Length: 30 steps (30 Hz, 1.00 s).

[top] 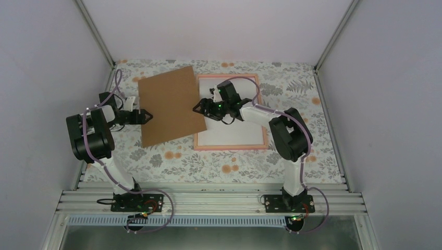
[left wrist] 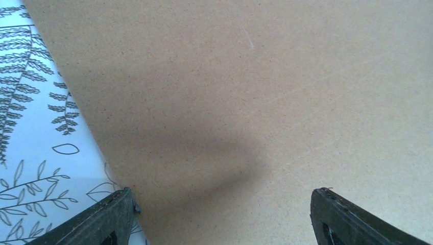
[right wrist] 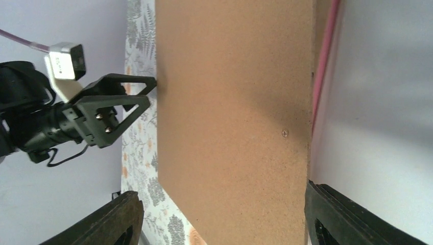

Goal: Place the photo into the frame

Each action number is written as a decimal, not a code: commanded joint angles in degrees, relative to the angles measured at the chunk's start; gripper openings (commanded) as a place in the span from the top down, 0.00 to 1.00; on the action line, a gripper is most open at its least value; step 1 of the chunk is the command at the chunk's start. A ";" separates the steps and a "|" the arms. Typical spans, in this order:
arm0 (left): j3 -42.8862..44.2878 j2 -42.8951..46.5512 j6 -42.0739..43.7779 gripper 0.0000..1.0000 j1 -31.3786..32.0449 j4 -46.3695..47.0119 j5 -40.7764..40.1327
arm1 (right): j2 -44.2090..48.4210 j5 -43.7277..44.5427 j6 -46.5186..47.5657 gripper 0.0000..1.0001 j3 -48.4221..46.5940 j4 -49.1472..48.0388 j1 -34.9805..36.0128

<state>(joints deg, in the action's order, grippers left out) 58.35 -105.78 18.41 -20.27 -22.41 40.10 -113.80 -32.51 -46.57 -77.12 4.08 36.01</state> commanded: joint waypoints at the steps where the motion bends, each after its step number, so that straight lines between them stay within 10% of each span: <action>1: -2.31 -0.37 -0.48 0.14 1.39 -7.15 2.26 | -2.21 -2.09 3.21 0.23 0.75 -3.36 -0.36; 30: -1.72 -0.36 -0.38 0.14 0.85 -7.21 1.26 | 0.41 3.55 8.12 0.24 3.71 -1.96 -2.27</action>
<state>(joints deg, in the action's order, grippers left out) 58.17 -105.23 18.44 -20.01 -25.21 41.45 -116.73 -31.18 -41.10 -74.72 3.40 34.35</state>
